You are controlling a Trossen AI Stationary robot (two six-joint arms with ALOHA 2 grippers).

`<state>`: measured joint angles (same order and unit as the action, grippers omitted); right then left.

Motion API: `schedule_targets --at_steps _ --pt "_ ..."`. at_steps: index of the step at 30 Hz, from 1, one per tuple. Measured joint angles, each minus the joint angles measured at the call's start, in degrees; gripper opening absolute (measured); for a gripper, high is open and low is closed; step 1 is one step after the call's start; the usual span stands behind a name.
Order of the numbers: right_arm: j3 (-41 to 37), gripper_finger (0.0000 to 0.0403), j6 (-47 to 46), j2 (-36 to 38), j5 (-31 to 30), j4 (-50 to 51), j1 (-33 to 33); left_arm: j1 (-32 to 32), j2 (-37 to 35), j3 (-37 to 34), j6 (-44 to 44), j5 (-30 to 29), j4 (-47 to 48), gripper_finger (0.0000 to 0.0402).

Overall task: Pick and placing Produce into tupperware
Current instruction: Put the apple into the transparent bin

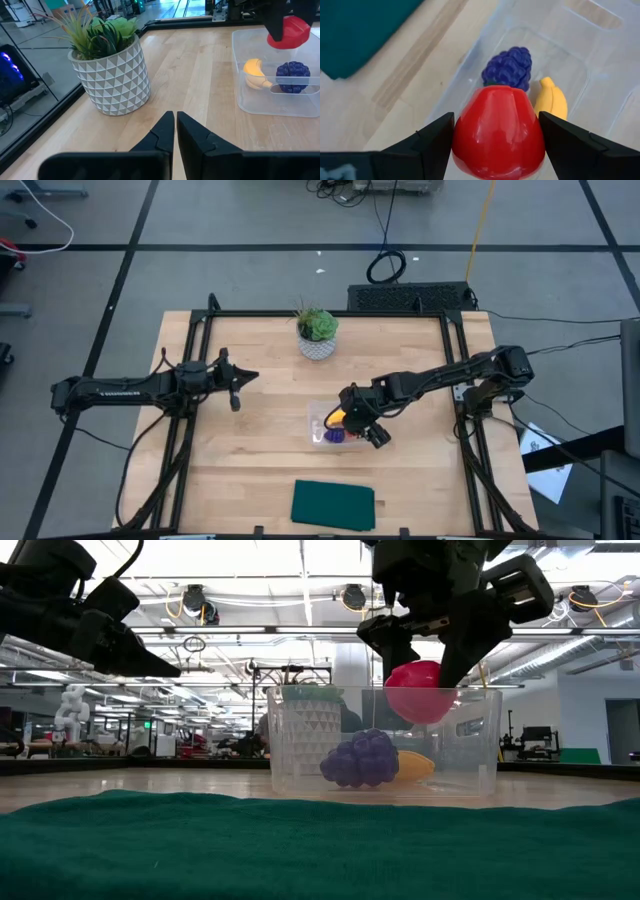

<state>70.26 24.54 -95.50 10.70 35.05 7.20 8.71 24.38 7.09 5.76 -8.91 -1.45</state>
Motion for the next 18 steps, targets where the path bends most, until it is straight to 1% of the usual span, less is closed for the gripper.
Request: schedule_targets --at_steps 4,18 --pt "0.0 0.0265 -2.8 0.0 0.1 -1.6 0.1 0.0 0.0 0.0 0.0 0.0 0.0 0.0026" --pt "0.0 0.0265 -1.5 0.0 -0.2 0.0 0.1 0.0 0.0 0.0 0.0 0.0 0.0 0.0026"
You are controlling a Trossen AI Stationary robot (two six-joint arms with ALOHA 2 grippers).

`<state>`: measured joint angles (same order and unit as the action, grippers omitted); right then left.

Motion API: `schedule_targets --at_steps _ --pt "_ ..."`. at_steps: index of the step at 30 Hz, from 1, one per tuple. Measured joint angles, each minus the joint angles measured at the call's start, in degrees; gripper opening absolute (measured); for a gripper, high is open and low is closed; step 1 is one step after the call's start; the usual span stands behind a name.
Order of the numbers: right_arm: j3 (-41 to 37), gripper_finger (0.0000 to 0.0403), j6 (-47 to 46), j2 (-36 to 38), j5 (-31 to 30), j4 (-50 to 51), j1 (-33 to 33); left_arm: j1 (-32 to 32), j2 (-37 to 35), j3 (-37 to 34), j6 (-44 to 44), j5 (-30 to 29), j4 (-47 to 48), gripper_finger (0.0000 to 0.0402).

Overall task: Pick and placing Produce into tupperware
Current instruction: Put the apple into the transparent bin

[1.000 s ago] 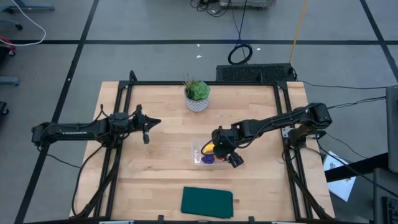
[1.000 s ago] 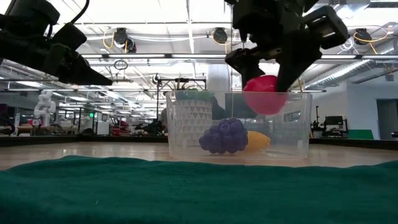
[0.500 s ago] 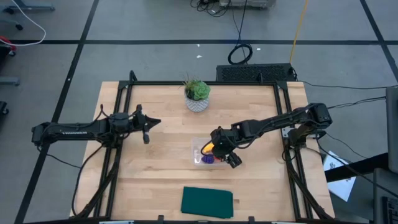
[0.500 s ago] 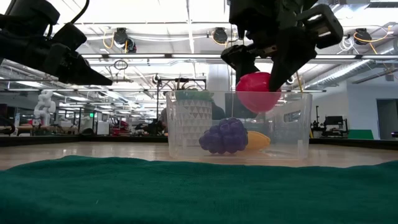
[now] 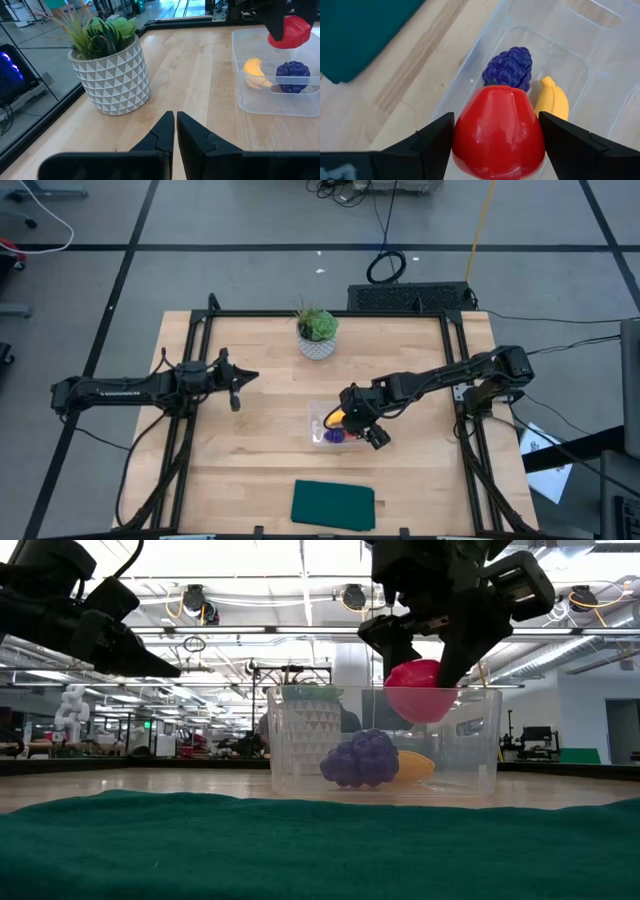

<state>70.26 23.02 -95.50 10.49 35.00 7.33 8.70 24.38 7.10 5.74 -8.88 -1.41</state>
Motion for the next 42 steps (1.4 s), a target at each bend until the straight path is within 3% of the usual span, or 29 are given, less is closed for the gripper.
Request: schedule_targets --at_steps 13,30,42 --pt "-2.4 0.0265 1.2 0.0 -0.2 -2.7 0.2 0.0 0.0 0.0 0.0 0.0 0.0 0.0026" --pt "-2.4 0.0265 3.1 -1.0 1.8 1.2 0.1 0.0 0.0 0.0 0.0 0.0 0.0 0.0026" --pt "4.0 0.0265 2.7 -1.0 1.8 8.3 -1.0 0.0 0.0 0.0 0.4 0.0 0.0 0.0026"
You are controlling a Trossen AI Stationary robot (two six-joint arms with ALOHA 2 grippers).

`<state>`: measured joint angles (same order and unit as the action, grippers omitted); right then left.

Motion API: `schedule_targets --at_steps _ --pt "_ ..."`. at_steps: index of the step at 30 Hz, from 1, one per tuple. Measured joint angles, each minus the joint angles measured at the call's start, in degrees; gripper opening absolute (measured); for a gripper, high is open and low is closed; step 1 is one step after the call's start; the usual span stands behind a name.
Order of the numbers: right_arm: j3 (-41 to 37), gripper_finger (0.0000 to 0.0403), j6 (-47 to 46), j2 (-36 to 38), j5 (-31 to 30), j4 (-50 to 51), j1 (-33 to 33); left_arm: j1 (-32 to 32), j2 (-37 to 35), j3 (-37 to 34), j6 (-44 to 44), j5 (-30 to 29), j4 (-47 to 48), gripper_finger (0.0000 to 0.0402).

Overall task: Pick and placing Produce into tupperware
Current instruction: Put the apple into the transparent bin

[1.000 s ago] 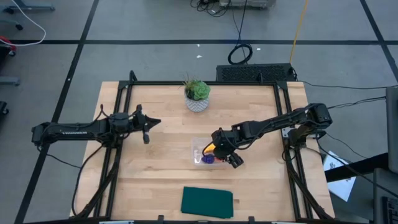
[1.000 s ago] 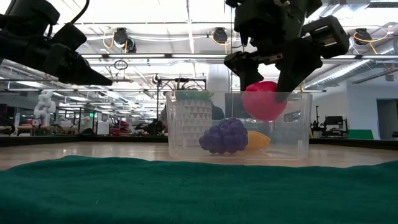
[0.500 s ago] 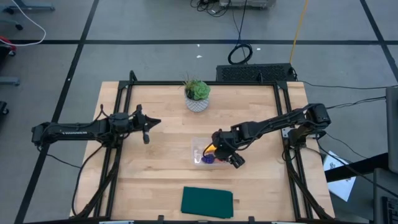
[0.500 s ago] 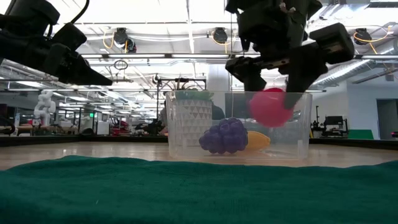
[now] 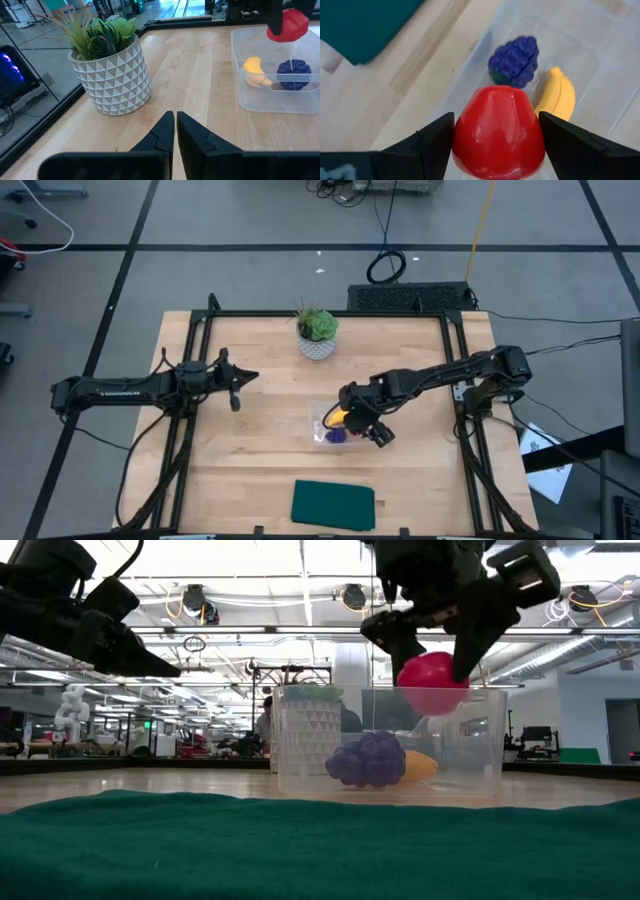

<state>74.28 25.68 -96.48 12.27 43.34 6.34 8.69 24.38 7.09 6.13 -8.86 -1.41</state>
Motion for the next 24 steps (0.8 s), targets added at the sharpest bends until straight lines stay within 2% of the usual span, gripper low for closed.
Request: schedule_targets --at_steps 10,24 --pt "1.8 0.0265 2.5 -8.1 0.0 1.7 -0.3 0.0 0.0 0.0 0.1 0.0 1.5 0.0026" --pt "4.2 0.0265 2.1 -8.5 1.4 2.7 -0.2 0.0 0.0 0.0 0.0 0.0 2.6 0.0026"
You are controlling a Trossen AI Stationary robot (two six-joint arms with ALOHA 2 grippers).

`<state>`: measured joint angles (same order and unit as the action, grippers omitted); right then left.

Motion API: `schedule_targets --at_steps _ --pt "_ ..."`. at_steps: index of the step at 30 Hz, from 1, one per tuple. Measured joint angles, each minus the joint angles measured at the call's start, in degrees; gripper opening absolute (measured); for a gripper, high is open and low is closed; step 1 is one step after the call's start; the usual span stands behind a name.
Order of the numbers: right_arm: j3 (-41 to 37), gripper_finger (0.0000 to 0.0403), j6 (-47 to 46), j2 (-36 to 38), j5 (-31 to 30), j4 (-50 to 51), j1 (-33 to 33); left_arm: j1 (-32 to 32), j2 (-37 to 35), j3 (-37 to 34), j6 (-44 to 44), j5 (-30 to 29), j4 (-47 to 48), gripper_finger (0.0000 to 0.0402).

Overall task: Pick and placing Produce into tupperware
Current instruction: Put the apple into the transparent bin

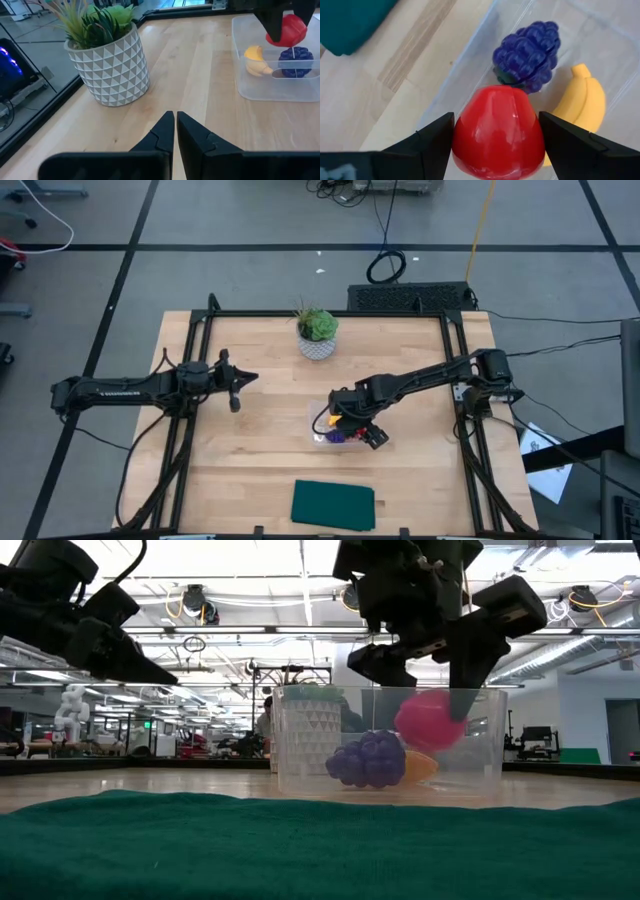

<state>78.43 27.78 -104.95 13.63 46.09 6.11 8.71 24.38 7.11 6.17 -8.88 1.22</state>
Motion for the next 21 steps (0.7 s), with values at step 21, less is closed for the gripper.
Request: schedule_targets --at_steps 21 --pt "-0.3 0.0265 4.0 0.0 -1.0 -2.7 1.5 0.0 0.0 0.0 0.0 0.0 -1.0 0.0026"
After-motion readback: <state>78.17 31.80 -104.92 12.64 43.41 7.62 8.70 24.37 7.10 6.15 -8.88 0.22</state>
